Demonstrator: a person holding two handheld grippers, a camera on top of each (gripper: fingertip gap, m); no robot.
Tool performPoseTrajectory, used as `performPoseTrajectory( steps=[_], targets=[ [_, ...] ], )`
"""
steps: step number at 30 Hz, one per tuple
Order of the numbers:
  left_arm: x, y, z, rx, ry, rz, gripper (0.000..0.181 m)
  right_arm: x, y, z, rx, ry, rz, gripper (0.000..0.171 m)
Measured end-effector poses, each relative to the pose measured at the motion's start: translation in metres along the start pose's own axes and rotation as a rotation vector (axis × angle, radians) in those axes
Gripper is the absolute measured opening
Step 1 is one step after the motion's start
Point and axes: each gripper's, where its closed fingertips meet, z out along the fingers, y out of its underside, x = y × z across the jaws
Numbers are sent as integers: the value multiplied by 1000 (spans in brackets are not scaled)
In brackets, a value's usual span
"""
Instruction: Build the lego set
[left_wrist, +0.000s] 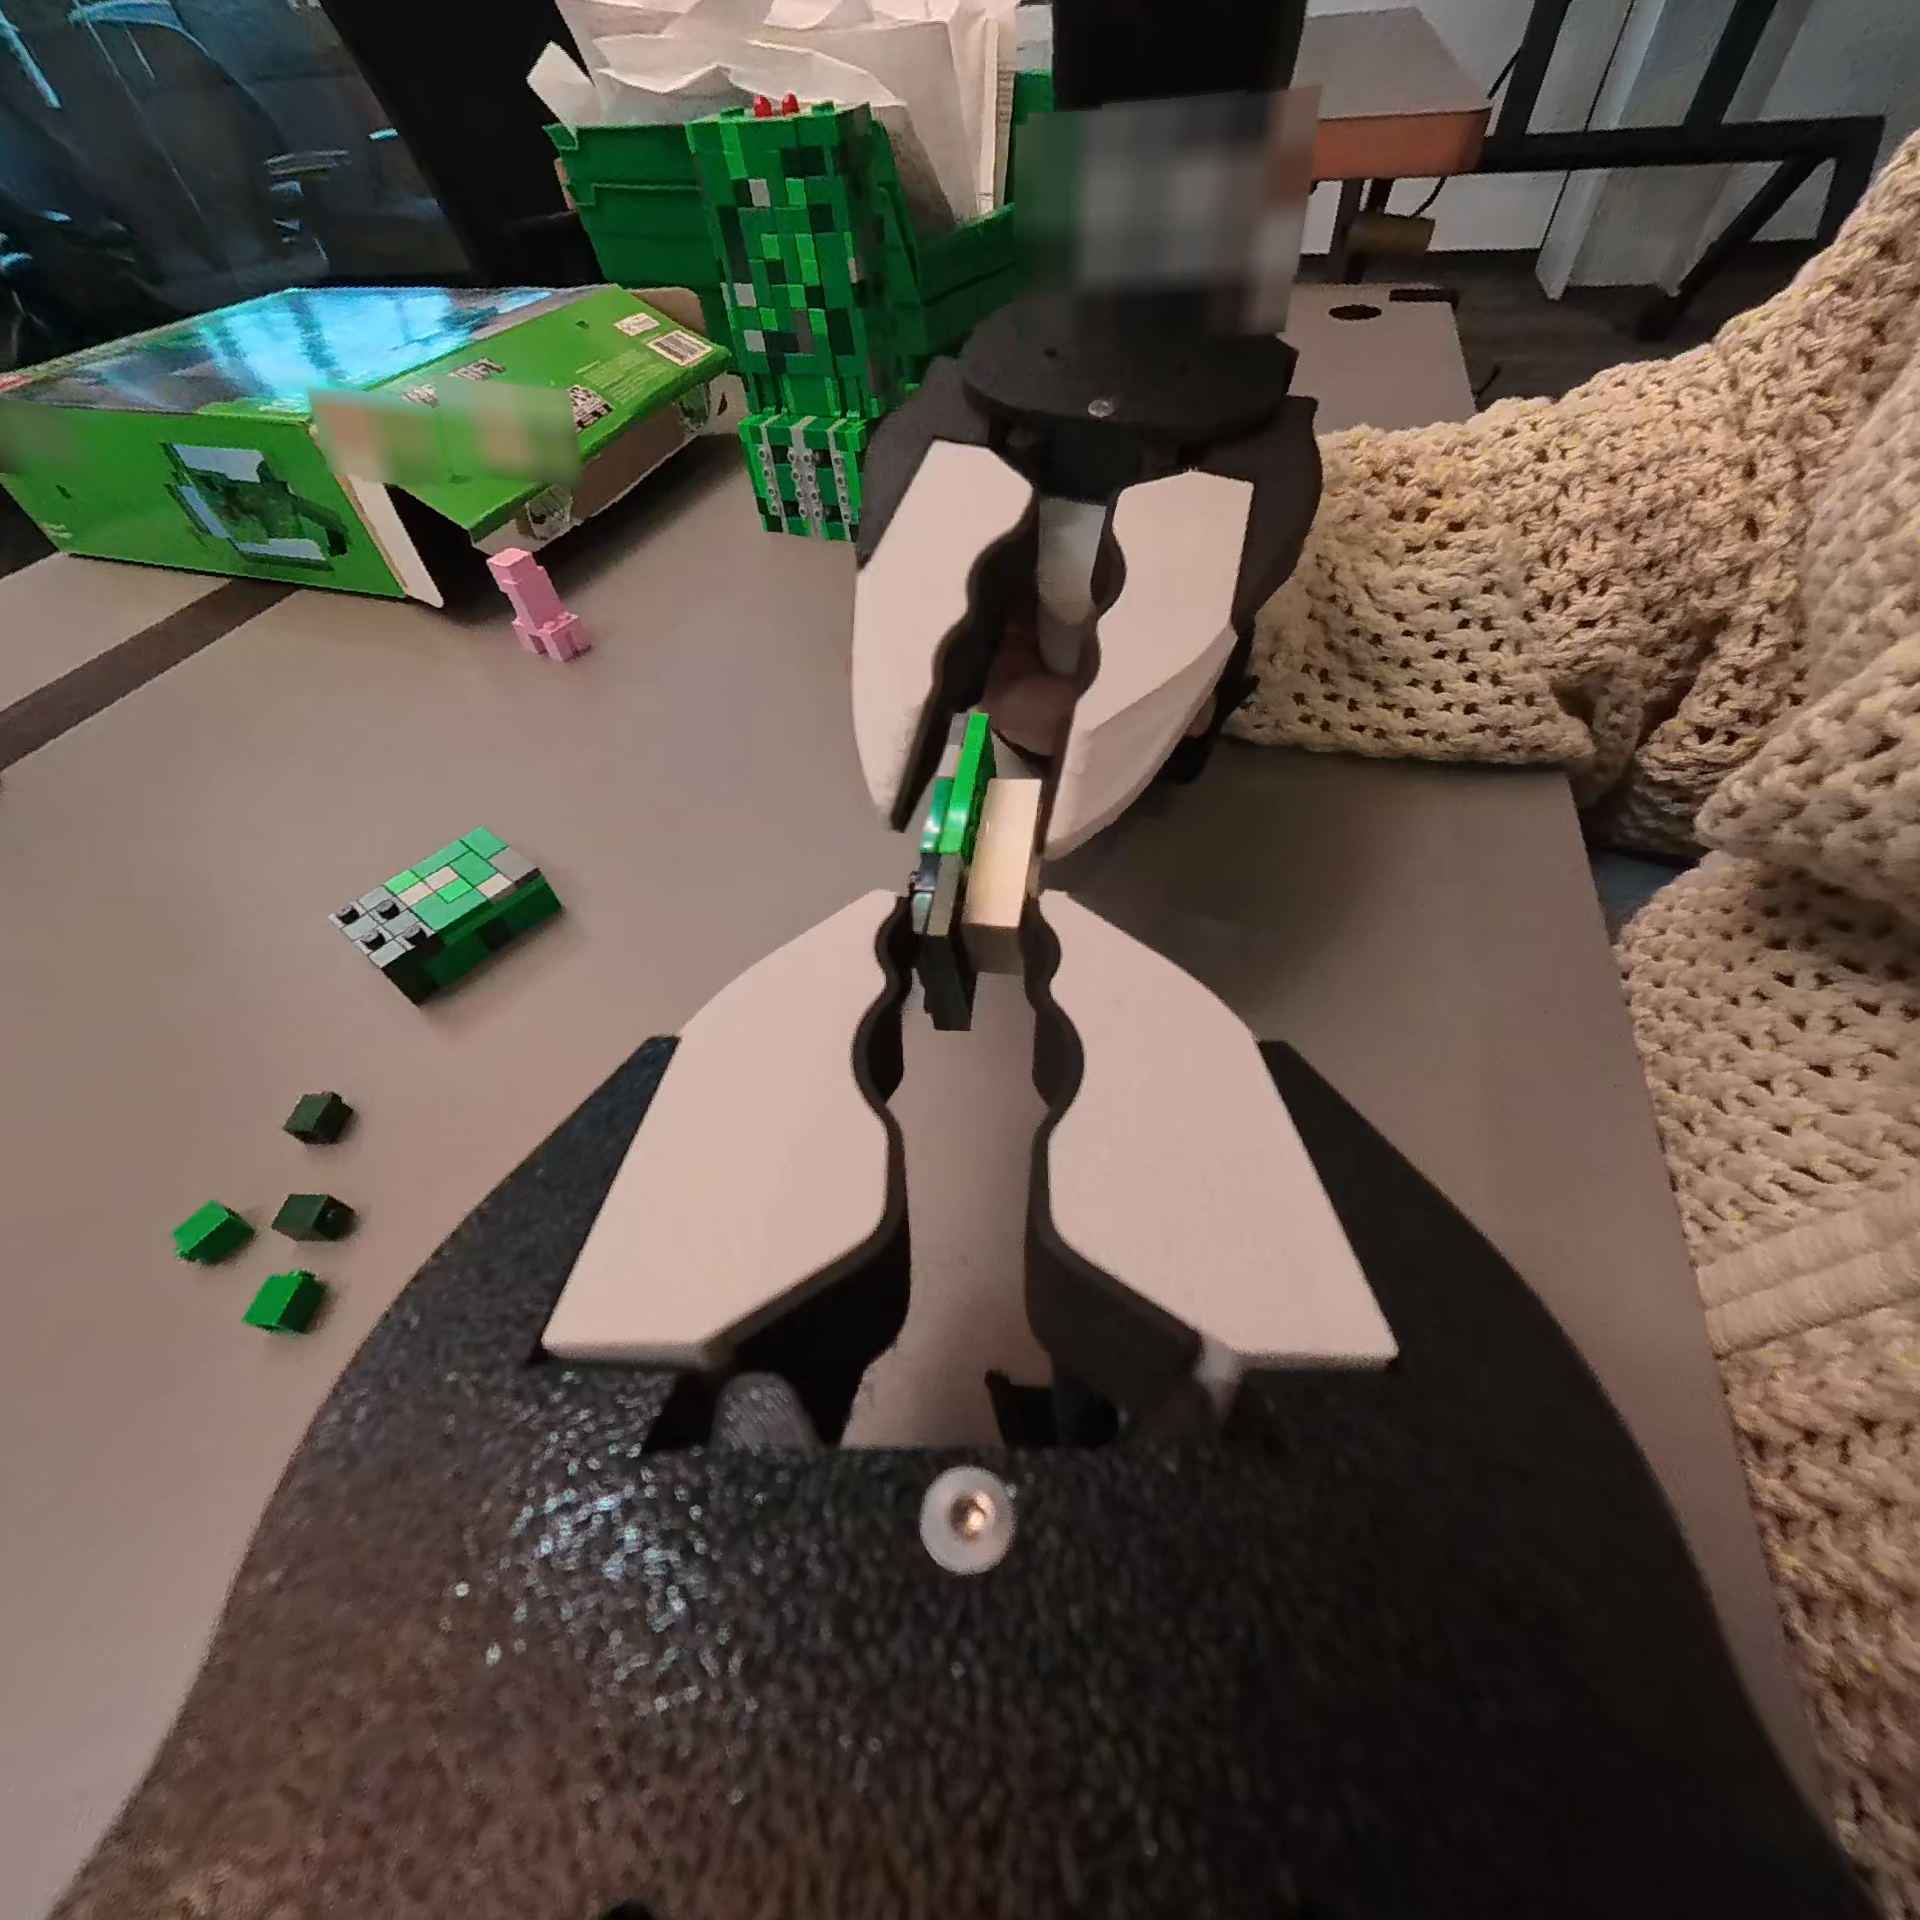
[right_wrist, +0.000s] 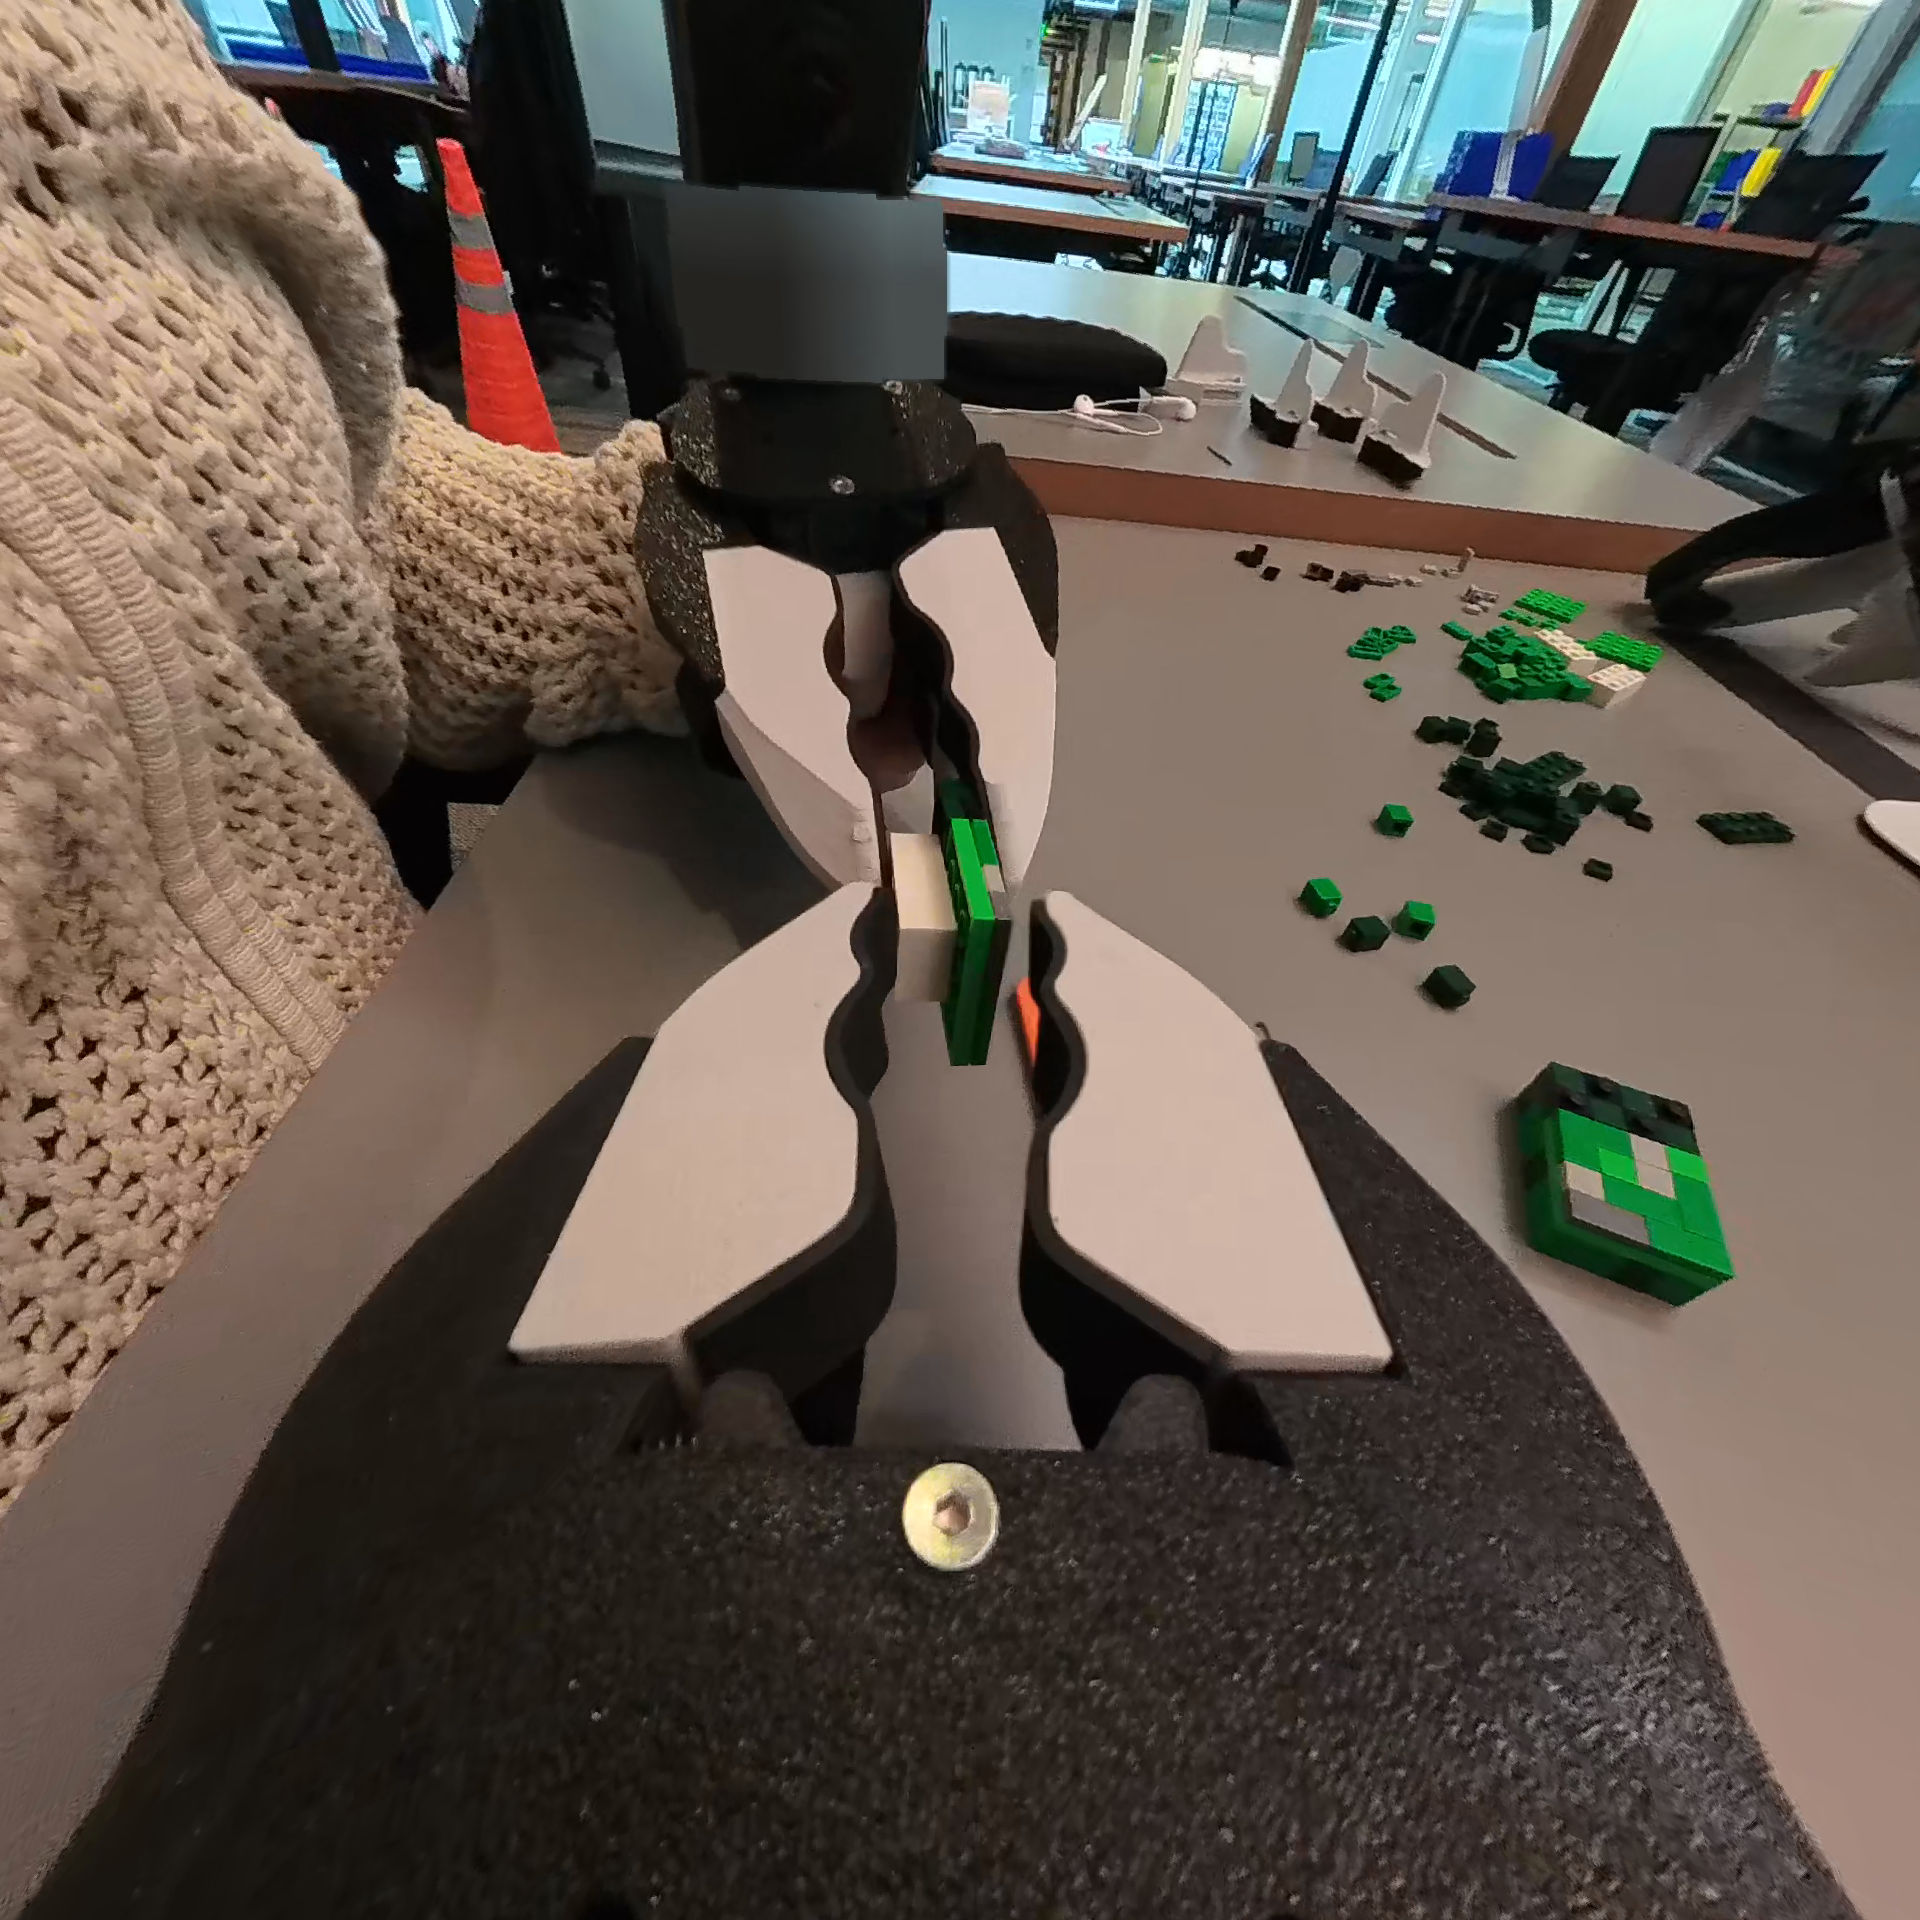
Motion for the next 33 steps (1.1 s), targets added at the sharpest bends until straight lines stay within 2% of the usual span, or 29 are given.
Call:
performPoseTrajectory(
  steps=[5,8,20,28,29,33],
  targets=[
    [2,-4,-1,27,15,-2,21,-3,2,1,-11,-19,-4,29],
    [2,-4,0,21,14,14,21,-6,2,2,-17,-24,-27,19],
    [5,-2,-1,13,27,51,20,-11,-1,4,13,-57,-26,17],
    [0,-10,1,73,29,-3,21,-5,-9,2,76,-88,113,17],
    [-1,-12,1,79,22,4,23,-4,-9,2,81,-92,135,17],
    [-10,-16,0,91,-75,105,49,6,-16,-3,157,-95,291,17]
  ],
)
